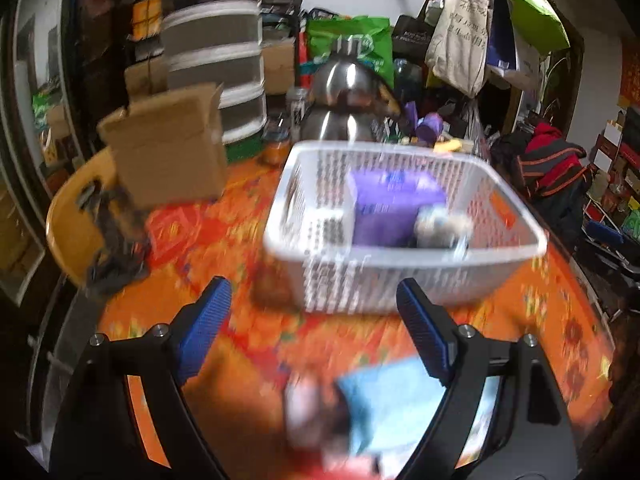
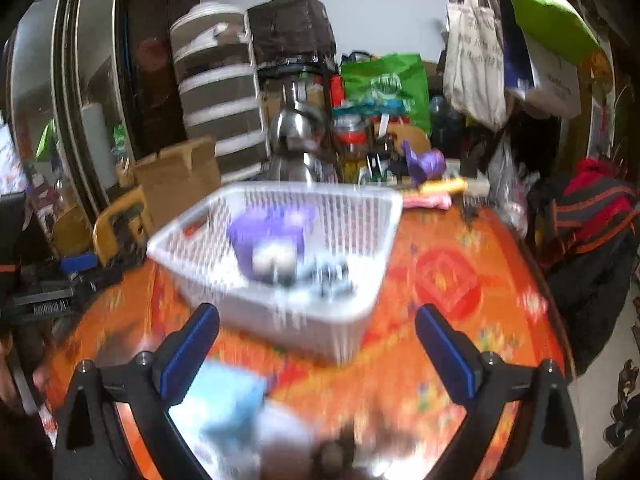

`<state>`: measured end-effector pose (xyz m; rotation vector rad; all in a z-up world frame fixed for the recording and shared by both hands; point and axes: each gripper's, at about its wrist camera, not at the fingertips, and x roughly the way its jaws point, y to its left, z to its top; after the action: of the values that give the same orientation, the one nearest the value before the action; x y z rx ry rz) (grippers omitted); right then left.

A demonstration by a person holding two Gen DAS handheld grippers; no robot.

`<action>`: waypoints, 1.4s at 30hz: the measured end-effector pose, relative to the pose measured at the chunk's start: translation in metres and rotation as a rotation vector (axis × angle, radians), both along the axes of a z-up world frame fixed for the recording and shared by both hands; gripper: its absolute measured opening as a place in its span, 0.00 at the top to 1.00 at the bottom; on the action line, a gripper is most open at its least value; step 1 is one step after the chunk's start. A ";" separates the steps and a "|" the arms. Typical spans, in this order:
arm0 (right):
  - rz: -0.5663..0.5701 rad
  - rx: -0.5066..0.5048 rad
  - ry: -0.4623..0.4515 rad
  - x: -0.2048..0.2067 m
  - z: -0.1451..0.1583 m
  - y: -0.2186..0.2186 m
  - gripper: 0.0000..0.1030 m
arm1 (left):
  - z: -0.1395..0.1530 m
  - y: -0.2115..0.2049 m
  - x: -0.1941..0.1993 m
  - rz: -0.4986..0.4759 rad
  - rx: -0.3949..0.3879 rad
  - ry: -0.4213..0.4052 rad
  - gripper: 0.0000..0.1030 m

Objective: Organize soft objects
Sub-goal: 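Grasp the white rolled cloth with the left gripper while the right gripper grasps the black cable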

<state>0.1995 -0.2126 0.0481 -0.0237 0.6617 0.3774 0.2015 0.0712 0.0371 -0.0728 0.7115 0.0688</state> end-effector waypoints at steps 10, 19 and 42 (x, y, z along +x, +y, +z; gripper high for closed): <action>-0.062 -0.003 0.157 -0.038 -0.084 -0.031 0.48 | -0.099 0.036 -0.065 0.029 -0.071 0.101 0.19; -0.043 -0.038 0.228 -0.024 -0.109 -0.029 0.63 | -0.132 0.036 -0.063 0.017 -0.089 0.140 0.20; -0.066 -0.089 0.192 -0.015 -0.109 -0.014 0.91 | -0.143 0.029 -0.044 -0.018 -0.152 0.172 0.72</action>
<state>0.1846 -0.2269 -0.0608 -0.0509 0.8663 0.2882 0.1573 0.1007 -0.1058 -0.2077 0.8885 0.0039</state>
